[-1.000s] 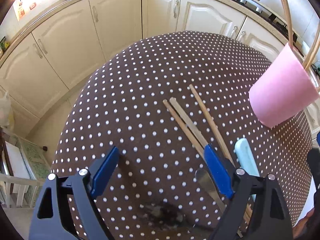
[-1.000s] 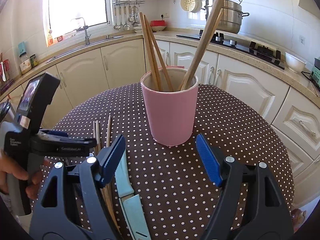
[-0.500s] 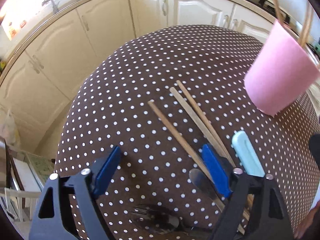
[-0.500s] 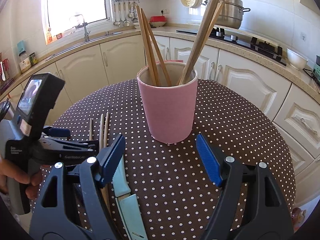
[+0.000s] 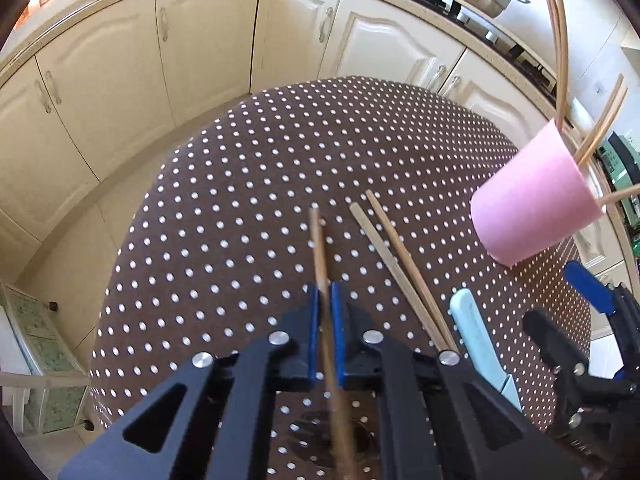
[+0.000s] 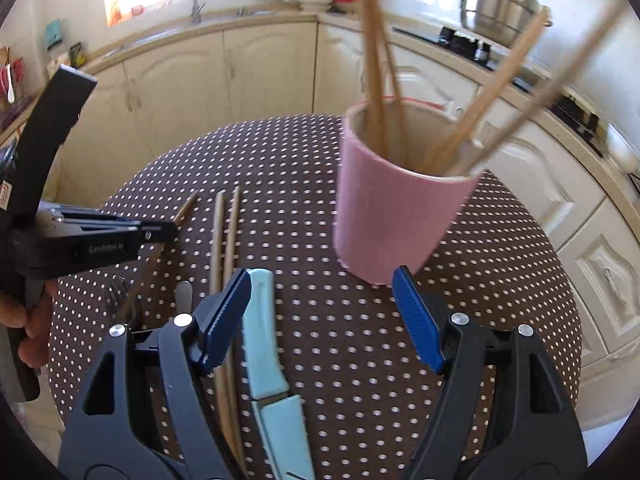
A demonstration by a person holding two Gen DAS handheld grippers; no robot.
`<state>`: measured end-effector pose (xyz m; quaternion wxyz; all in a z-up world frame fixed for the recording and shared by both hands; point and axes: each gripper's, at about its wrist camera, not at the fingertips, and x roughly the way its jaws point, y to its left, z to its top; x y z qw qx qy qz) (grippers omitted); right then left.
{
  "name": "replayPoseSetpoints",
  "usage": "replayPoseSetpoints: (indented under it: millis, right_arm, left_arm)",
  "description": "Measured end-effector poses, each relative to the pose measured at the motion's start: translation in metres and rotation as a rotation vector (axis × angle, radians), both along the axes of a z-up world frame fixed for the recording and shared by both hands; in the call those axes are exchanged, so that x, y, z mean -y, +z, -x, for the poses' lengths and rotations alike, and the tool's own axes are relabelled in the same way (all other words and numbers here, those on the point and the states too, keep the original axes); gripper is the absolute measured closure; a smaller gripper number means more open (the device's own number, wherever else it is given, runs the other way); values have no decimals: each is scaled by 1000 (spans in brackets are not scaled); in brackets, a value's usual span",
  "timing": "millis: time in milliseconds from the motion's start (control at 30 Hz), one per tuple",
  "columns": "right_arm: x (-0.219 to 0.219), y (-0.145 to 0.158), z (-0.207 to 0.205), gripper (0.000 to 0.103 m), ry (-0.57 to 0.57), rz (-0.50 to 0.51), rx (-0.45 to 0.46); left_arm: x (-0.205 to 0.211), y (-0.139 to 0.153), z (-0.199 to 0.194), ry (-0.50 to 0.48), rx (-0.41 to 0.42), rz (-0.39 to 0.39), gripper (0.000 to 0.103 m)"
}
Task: Organize utensils
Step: 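Close the right tool on another wooden chopstick while the left tool holds its chopstick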
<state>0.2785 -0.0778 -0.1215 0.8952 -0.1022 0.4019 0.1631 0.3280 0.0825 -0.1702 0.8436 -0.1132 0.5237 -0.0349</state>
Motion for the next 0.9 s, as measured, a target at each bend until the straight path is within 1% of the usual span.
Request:
replayPoseSetpoints:
  millis: [33,100,133,167,267,333,367,400,433,500,533,567,600,700,800,867,900]
  right_arm:
    - [-4,-1,-2,30,9,6,-14]
    - [-11,-2,-6,30,34,8,-47]
    - [-14,-3,-8,30,42,15,-62]
    - [-18,-4,-10,30,52,22,-77]
    - [-27,-5,-16,31,76,32,-121]
    - [-33,-5,-20,32,86,40,-134]
    - [-37,-5,-21,35,95,51,-142]
    - [-41,-6,-22,44,105,58,-156]
    - [-43,-7,-25,51,106,62,-168]
    - [-47,-10,-29,55,120,61,-205]
    - [-48,-11,-30,60,125,56,-217]
    - [-48,-11,-32,63,127,57,-233]
    - [-51,-13,-34,68,135,54,-257]
    - [-60,-17,-36,68,159,64,-294]
    - [-75,-23,-40,69,182,114,-337]
    - [-84,-24,-44,70,182,170,-346]
    - [-87,-26,-44,70,183,182,-353]
  left_arm:
    - [-3,0,2,5,-4,24,96]
    - [-7,0,7,20,-24,57,88]
    - [-7,0,10,14,-36,56,72]
    - [-5,1,14,4,-38,53,62]
    - [-1,3,25,-23,-50,26,58]
    - [-1,3,30,-32,-61,16,58]
    - [-1,3,30,-36,-59,3,58]
    - [0,1,30,-46,-61,-26,58]
    - [1,-1,29,-56,-63,-39,59]
    - [5,-1,29,-64,-54,-86,70]
    - [7,-1,29,-73,-47,-112,84]
    - [7,-3,29,-84,-43,-105,95]
    - [8,-3,25,-83,-42,-87,96]
    - [2,-2,27,-88,-16,-21,97]
    - [-4,7,33,-67,25,13,97]
    - [-9,13,37,-64,38,45,97]
    - [-10,15,38,-59,42,48,97]
